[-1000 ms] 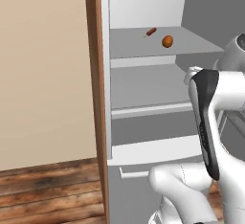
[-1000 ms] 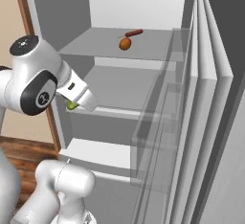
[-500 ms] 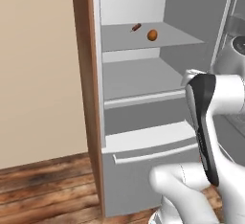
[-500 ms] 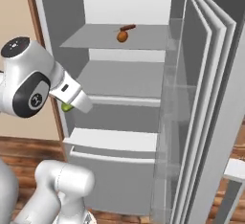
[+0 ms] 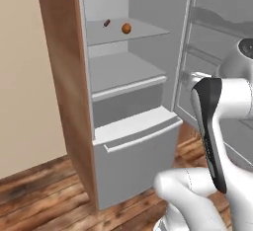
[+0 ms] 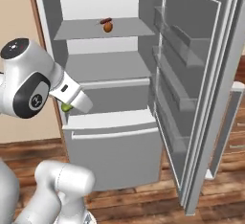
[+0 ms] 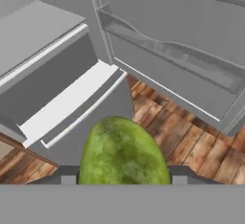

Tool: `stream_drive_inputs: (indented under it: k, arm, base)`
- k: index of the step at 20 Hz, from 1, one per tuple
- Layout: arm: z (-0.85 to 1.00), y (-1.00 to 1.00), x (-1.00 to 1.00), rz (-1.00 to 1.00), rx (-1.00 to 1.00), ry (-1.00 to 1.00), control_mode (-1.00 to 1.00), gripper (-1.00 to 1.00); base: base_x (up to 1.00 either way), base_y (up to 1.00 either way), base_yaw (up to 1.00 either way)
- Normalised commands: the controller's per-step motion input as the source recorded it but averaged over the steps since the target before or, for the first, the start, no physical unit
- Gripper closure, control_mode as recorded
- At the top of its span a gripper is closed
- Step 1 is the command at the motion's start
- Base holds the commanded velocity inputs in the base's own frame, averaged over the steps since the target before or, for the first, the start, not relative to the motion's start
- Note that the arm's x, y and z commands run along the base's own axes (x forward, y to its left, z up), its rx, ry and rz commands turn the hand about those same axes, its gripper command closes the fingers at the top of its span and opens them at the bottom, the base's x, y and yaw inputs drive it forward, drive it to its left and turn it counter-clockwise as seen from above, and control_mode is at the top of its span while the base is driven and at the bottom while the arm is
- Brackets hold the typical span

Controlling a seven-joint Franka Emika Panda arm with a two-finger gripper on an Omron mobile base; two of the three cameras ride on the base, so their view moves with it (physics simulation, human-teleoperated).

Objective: Pick up each mango from the fridge and place one mango on each plate on the dining counter.

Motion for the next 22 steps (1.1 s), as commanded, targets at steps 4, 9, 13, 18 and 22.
stream_drive_inputs:
  k: [4,9,13,18,22]
  arm:
    - [0.00,0.00,0.00,0.00,0.00,0.00,1.00,1.00]
    - [0.00,0.00,0.00,0.00,0.00,0.00,1.00,1.00]
    - [0.00,0.00,0.00,0.00,0.00,0.00,1.00,1.00]
    - [0.00,0.00,0.00,0.00,0.00,0.00,1.00,1.00]
    - [0.00,0.00,0.00,0.00,0.00,0.00,1.00,1.00]
  base:
    - [-0.76,0.47,-0.44]
    - [-0.83,0.49,-0.40]
    - [-0.95,0.31,-0.32]
    - [-1.00,0.14,-0.29]
    - [-1.00,0.06,-0.29]
